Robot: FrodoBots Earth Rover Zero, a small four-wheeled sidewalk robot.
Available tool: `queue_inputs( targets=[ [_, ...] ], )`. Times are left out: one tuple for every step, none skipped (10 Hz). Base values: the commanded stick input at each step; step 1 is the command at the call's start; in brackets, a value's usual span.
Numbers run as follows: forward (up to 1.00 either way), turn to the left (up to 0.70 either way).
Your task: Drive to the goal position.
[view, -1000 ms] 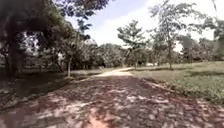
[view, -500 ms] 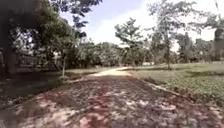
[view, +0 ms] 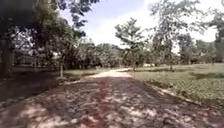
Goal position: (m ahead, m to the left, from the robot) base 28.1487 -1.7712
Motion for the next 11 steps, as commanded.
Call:
queue_inputs(
  targets=[
    [0.7,0.0],
    [0.7,0.0],
    [0.7,0.0],
    [0.7,0.0],
    [0.7,0.0],
    [0.7,0.0],
    [0.7,0.0],
    [0.7,0.0],
    [0.7,0.0],
    [0.7,0.0],
    [0.7,0.0]
  ],
)
